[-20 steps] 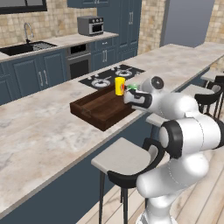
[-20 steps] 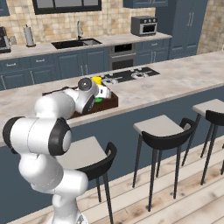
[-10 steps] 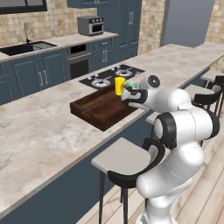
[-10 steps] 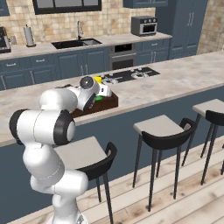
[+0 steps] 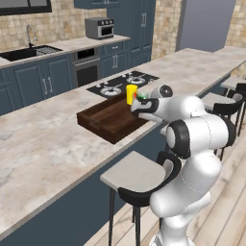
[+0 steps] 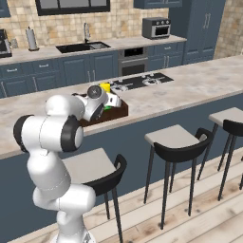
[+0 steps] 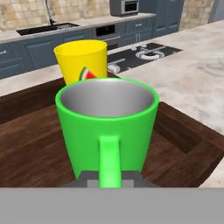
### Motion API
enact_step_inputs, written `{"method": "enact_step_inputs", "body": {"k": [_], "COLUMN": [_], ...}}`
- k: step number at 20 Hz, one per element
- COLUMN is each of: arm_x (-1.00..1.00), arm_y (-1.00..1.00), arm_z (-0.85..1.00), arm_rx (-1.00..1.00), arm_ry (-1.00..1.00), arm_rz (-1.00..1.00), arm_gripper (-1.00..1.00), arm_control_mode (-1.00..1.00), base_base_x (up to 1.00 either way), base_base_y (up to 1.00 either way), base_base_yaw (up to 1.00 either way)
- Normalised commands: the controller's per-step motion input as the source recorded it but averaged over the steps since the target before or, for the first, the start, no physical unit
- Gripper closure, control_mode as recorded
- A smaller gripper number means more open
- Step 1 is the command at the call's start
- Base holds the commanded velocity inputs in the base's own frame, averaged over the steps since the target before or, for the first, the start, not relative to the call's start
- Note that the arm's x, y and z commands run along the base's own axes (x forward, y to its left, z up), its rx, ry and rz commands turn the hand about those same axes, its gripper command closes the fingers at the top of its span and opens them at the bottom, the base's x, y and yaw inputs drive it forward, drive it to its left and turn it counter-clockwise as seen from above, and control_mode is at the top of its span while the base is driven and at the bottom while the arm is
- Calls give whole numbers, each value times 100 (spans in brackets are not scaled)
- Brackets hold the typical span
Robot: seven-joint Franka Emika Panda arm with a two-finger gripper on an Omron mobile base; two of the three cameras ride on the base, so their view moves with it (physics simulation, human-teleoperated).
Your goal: There is a tray on the dining counter. Grab the cup, mug, and pitcher and place them on the tray. The pitcher may be placed next to the tray if it cannot fit the tray.
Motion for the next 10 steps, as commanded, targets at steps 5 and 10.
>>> {"method": "enact_step_inputs", "body": {"k": [5,10], "arm_x": [0,1], "arm_y": [0,0], "arm_z": [-19,-12], "arm_rx": [0,0], "arm_ry": [0,0], "arm_rz": [0,0], "arm_gripper": [100,100], "arm_control_mode": [-100,-100], "base_base_x": [0,0], "base_base_y": [0,0], "base_base_yaw": [0,0]}}
